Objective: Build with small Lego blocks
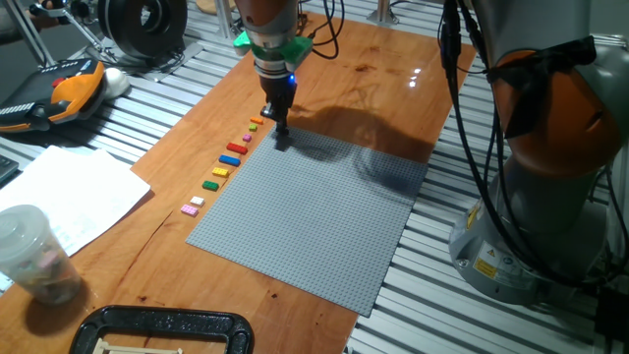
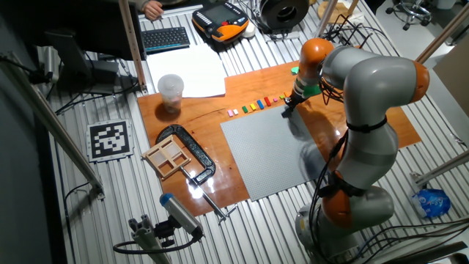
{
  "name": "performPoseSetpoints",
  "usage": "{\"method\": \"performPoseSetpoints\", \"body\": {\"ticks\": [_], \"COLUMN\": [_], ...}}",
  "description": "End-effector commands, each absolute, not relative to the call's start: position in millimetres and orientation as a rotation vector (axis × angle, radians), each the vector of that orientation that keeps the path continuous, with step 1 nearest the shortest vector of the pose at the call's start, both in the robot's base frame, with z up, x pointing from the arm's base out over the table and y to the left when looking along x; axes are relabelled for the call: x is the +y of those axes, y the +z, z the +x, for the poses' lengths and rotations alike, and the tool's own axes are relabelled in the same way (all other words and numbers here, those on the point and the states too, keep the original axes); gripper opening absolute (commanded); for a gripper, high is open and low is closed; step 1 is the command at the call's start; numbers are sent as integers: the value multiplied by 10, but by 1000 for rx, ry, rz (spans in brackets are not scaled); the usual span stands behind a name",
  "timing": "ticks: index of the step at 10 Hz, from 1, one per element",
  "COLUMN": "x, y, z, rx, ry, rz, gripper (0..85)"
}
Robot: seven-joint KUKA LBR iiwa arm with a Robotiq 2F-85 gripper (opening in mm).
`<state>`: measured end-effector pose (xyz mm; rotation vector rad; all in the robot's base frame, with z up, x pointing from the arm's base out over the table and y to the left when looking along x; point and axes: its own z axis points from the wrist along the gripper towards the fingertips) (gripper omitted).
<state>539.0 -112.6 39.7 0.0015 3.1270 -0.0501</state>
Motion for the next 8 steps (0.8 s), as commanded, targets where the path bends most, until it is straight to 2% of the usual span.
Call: {"method": "performPoseSetpoints", "body": {"ticks": [1, 8], "x": [-1123, -1119], "y": [389, 338], "z": [5393, 5402], "rx": [3127, 3125], "ry": [-50, -48], "rz": [-1, -4], "gripper": [0, 0]}}
